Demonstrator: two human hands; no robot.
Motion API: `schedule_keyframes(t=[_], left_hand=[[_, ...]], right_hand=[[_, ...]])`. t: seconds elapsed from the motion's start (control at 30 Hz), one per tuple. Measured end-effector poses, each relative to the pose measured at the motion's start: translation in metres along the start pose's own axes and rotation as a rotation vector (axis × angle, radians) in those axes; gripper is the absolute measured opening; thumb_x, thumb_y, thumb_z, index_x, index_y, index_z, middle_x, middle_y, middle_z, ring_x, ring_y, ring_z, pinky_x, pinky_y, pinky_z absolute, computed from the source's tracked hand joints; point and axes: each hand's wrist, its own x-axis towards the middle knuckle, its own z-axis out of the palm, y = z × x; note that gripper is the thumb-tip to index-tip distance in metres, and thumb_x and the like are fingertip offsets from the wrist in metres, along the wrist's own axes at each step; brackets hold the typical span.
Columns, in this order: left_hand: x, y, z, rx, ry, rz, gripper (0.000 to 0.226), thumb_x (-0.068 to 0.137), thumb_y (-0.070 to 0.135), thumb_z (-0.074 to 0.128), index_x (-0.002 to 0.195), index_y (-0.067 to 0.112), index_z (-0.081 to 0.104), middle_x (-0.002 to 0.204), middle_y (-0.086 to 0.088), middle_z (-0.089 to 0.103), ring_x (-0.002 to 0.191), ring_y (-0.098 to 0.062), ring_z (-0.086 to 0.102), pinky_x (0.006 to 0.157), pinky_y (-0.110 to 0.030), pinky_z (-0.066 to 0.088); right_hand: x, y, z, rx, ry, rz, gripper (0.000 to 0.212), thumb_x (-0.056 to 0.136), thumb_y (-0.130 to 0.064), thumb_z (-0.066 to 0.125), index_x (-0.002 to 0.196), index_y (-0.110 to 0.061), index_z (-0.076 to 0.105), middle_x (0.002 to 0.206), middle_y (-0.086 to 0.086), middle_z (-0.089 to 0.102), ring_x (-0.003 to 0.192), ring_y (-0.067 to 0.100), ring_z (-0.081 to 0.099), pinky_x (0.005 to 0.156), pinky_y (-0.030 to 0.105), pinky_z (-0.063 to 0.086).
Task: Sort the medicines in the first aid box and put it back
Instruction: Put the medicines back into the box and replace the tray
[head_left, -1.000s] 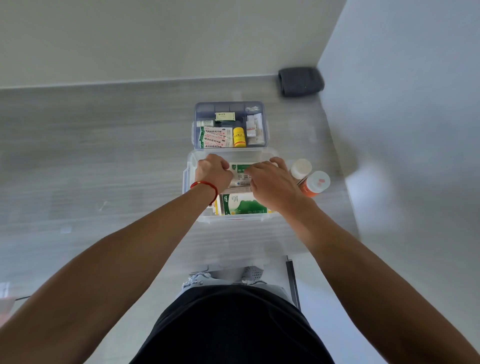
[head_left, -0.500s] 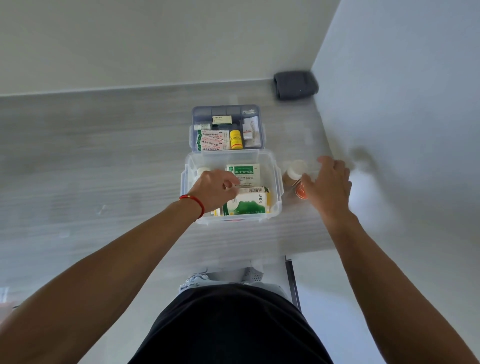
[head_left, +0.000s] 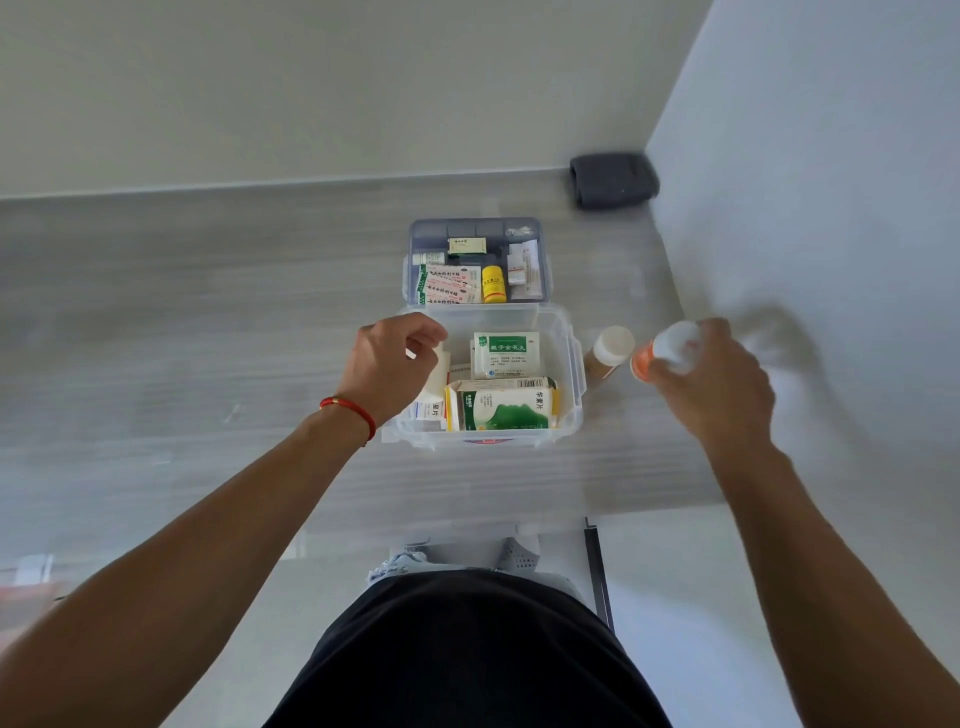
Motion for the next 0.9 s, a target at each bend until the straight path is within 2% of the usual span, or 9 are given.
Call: schedule_keyframes(t=[0.1, 0.2, 0.23, 0.37, 0.47, 0.57, 0.67, 0.8, 0.9], left_hand=[[0.001, 0.001, -0.007, -0.034, 0.039, 0.002, 0.031, 0.082, -0.008, 0.055, 0.098, 0.009, 0.076, 0.091, -0.001, 0.075, 0.083, -0.006, 0.067, 0.074, 0.002, 0.045], [0.002, 0.006, -0.008, -0.06, 0.021, 0.037, 0.028, 0.084, -0.002, 0.059, 0.101, 0.013, 0.076, 0.095, 0.004, 0.075, 0.085, 0.0, 0.067, 0.075, -0.001, 0.048], [0.002, 0.008, -0.008, -0.082, -0.007, 0.051, 0.028, 0.085, 0.002, 0.061, 0.105, 0.016, 0.075, 0.098, 0.007, 0.074, 0.088, 0.0, 0.068, 0.076, -0.003, 0.049], [-0.002, 0.01, -0.009, -0.152, -0.148, 0.07, 0.039, 0.085, 0.002, 0.064, 0.121, 0.017, 0.069, 0.109, 0.007, 0.072, 0.101, -0.004, 0.067, 0.084, -0.012, 0.054], [-0.008, 0.001, -0.012, -0.083, 0.002, 0.055, 0.051, 0.075, -0.016, 0.049, 0.114, 0.009, 0.07, 0.105, -0.003, 0.073, 0.098, -0.015, 0.068, 0.083, -0.011, 0.051], [-0.014, -0.011, -0.018, -0.032, 0.145, 0.009, 0.05, 0.071, -0.018, 0.044, 0.104, 0.006, 0.073, 0.1, -0.005, 0.074, 0.093, -0.02, 0.067, 0.082, -0.018, 0.052], [-0.018, -0.02, -0.02, -0.031, 0.146, -0.025, 0.049, 0.072, -0.017, 0.044, 0.103, 0.006, 0.073, 0.1, -0.006, 0.074, 0.092, -0.021, 0.067, 0.082, -0.027, 0.055], [-0.023, -0.028, -0.017, -0.032, 0.123, -0.072, 0.047, 0.073, -0.015, 0.048, 0.105, 0.009, 0.073, 0.103, -0.004, 0.073, 0.095, -0.02, 0.066, 0.08, -0.027, 0.056], [-0.027, -0.031, -0.014, -0.02, 0.116, -0.065, 0.046, 0.074, -0.014, 0.051, 0.105, 0.011, 0.073, 0.105, -0.004, 0.072, 0.096, -0.019, 0.064, 0.083, -0.034, 0.057]], right_hand=[[0.006, -0.023, -0.038, 0.173, 0.024, -0.149, 0.053, 0.072, -0.058, 0.072, 0.11, -0.028, 0.051, 0.102, -0.004, 0.067, 0.093, 0.021, 0.065, 0.075, 0.035, 0.051], [0.001, -0.062, -0.054, 0.304, -0.062, -0.328, 0.048, 0.068, -0.063, 0.071, 0.103, -0.036, 0.053, 0.091, -0.022, 0.062, 0.085, -0.015, 0.058, 0.063, 0.005, 0.039], [-0.002, -0.077, -0.05, 0.316, -0.118, -0.375, 0.048, 0.066, -0.065, 0.07, 0.102, -0.037, 0.054, 0.091, -0.024, 0.062, 0.082, -0.019, 0.057, 0.06, 0.003, 0.038], [-0.016, -0.125, -0.014, 0.327, -0.414, -0.473, 0.054, 0.065, -0.061, 0.076, 0.109, -0.033, 0.063, 0.097, -0.021, 0.066, 0.082, -0.011, 0.061, 0.065, 0.009, 0.043], [-0.028, -0.148, 0.018, 0.303, -0.558, -0.538, 0.062, 0.07, -0.058, 0.082, 0.119, -0.026, 0.062, 0.108, -0.015, 0.067, 0.091, 0.002, 0.065, 0.077, 0.025, 0.052], [-0.041, -0.16, 0.044, 0.211, -0.597, -0.596, 0.06, 0.075, -0.046, 0.083, 0.125, -0.021, 0.061, 0.118, -0.007, 0.069, 0.103, 0.014, 0.066, 0.083, 0.03, 0.054], [-0.049, -0.166, 0.064, 0.095, -0.594, -0.664, 0.054, 0.077, -0.03, 0.082, 0.126, -0.018, 0.064, 0.119, 0.0, 0.072, 0.105, 0.022, 0.067, 0.082, 0.031, 0.053], [-0.05, -0.169, 0.075, -0.04, -0.626, -0.699, 0.051, 0.081, -0.029, 0.081, 0.128, -0.018, 0.064, 0.122, 0.003, 0.073, 0.107, 0.025, 0.067, 0.09, 0.036, 0.054], [-0.048, -0.171, 0.076, -0.064, -0.653, -0.733, 0.045, 0.083, -0.026, 0.079, 0.125, -0.017, 0.066, 0.117, 0.003, 0.073, 0.103, 0.025, 0.067, 0.087, 0.035, 0.054]])
